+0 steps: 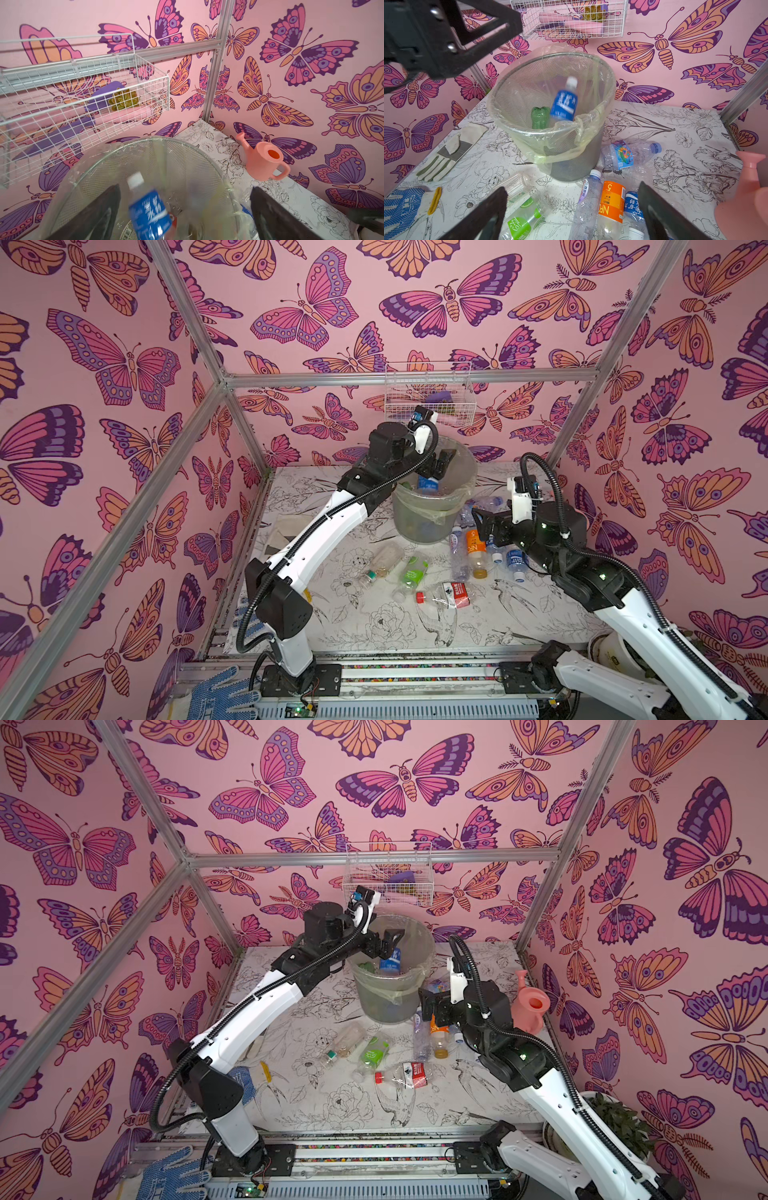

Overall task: Throw the plastic bottles in the bin
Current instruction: Throw the plastic bottle into the trash bin.

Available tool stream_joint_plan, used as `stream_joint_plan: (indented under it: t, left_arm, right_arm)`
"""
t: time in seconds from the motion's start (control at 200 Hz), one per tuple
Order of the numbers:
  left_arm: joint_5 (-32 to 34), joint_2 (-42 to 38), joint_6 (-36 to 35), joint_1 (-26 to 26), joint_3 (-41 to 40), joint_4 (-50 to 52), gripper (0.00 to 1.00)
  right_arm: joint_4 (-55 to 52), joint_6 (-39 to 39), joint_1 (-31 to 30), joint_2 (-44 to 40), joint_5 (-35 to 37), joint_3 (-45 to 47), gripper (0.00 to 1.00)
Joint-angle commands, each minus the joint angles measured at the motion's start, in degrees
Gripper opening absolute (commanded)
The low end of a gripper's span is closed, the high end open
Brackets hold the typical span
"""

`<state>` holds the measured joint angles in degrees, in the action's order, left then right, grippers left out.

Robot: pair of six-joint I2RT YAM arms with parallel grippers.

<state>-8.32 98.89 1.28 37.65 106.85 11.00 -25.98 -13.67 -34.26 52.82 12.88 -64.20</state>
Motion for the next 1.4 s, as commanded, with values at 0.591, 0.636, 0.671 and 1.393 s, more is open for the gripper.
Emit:
stream_joint_plan:
  t: [0.591, 0.636, 0.671, 1.393]
  left_arm:
    - [5.32, -29.09, -1.27, 2.25, -24.67, -13.64, 0.99]
    - [5.99, -30.45, -1.18, 2.25, -26.51, -13.64, 0.99]
    - [6.66, -31.48, -1.17, 2.25, -27.77, -13.64, 0.99]
    - [15.86, -48.04, 6.61, 2.30, -52.53, -12.32, 0.99]
  right_arm:
    - [-16.91, -20.28, 17.80, 16.85, -5.58, -16.04, 0.99]
    - [-18.01, -22.77, 19.96, 18.63, -7.58, -17.39, 0.99]
    - [-18.78, -25.00, 21.08, 19.96, -8.38, -18.25, 0.99]
    - [-5.00, -46.42, 36.66, 33.25, -37.16, -13.46, 0.99]
